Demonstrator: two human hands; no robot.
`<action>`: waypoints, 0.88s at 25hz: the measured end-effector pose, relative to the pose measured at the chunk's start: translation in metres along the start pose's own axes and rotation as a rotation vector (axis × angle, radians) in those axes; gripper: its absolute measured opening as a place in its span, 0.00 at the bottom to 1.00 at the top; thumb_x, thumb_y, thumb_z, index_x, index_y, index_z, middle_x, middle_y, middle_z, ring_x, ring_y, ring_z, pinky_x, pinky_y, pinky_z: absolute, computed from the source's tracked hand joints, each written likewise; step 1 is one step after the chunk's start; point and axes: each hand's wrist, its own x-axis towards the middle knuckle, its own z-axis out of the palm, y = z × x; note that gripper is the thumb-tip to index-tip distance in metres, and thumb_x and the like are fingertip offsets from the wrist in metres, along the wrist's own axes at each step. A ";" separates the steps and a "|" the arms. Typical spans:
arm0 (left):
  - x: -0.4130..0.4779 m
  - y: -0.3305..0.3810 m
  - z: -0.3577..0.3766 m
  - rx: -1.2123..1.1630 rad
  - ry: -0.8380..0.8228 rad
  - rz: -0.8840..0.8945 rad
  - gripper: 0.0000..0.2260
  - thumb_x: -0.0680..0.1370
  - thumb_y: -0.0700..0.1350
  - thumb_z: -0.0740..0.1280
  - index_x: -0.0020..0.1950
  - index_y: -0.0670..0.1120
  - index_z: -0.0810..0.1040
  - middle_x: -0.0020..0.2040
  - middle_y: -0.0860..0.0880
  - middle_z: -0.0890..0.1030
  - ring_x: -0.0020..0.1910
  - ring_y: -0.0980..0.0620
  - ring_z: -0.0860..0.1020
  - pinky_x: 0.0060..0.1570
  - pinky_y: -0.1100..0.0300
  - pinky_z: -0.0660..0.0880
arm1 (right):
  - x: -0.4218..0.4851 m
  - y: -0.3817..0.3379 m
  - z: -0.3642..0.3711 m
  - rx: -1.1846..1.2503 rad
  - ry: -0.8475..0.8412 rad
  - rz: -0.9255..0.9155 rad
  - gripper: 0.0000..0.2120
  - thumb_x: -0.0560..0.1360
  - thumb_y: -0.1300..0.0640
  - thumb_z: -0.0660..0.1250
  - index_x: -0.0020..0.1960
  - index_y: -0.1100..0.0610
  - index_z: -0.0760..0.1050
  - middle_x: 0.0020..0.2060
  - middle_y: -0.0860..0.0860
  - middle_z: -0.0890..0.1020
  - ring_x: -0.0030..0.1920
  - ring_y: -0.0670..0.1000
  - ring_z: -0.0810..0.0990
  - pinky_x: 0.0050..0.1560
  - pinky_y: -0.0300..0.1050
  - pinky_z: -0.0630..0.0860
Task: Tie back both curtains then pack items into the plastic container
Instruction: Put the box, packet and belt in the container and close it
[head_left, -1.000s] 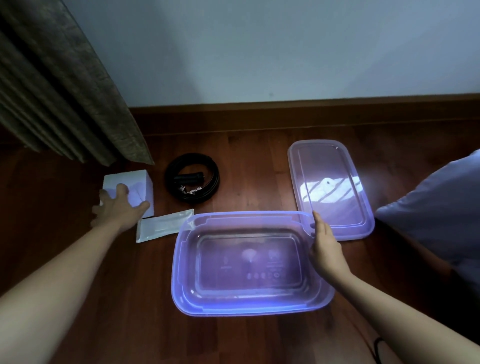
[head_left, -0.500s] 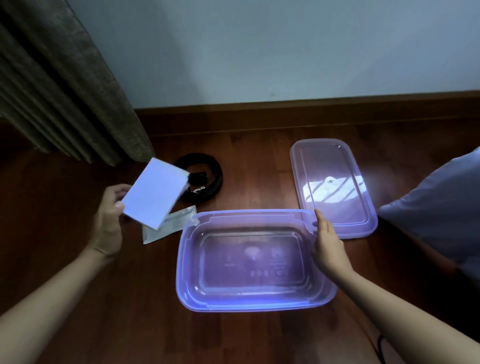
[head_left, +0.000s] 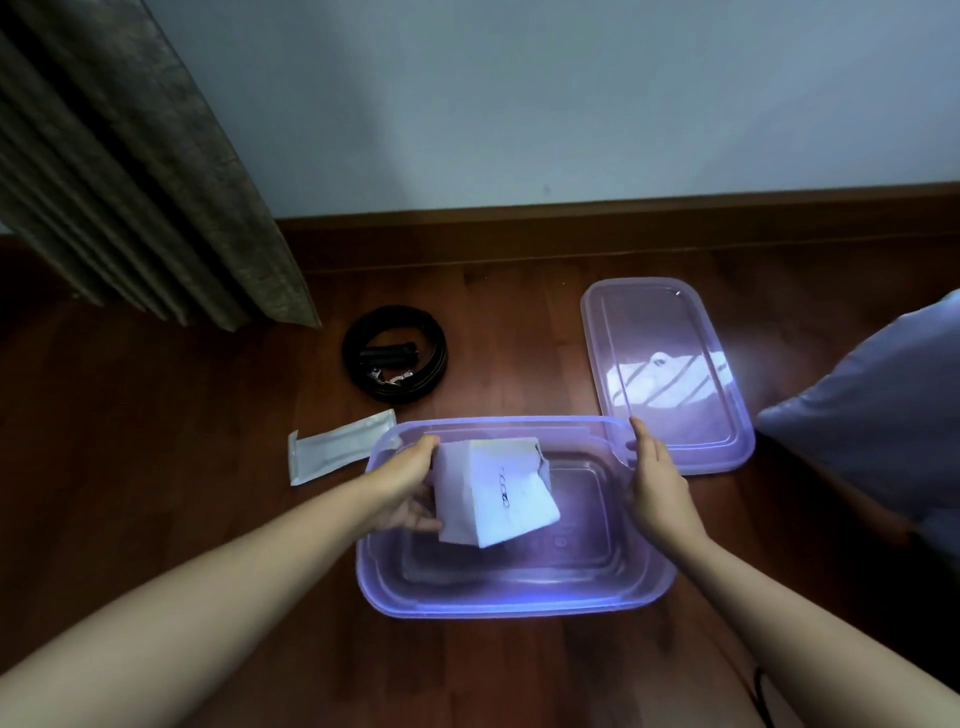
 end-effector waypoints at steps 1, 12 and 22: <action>0.002 0.001 -0.003 0.001 0.051 0.048 0.23 0.80 0.59 0.50 0.66 0.45 0.69 0.45 0.43 0.76 0.41 0.45 0.77 0.38 0.49 0.78 | 0.000 0.000 0.000 0.005 -0.002 0.012 0.33 0.73 0.70 0.57 0.76 0.56 0.53 0.66 0.60 0.70 0.59 0.63 0.76 0.55 0.54 0.72; 0.011 -0.047 0.002 1.953 0.179 1.099 0.41 0.62 0.56 0.74 0.72 0.52 0.60 0.72 0.42 0.68 0.70 0.38 0.67 0.57 0.39 0.72 | -0.002 -0.001 0.000 0.010 -0.002 0.008 0.33 0.73 0.70 0.57 0.76 0.56 0.54 0.67 0.60 0.70 0.60 0.63 0.75 0.57 0.54 0.71; 0.009 -0.030 -0.024 1.521 0.367 1.734 0.20 0.79 0.57 0.52 0.63 0.47 0.70 0.56 0.45 0.82 0.56 0.44 0.79 0.54 0.45 0.74 | 0.000 0.000 0.001 -0.023 -0.005 -0.007 0.33 0.72 0.69 0.57 0.75 0.56 0.54 0.65 0.61 0.70 0.56 0.65 0.76 0.54 0.55 0.72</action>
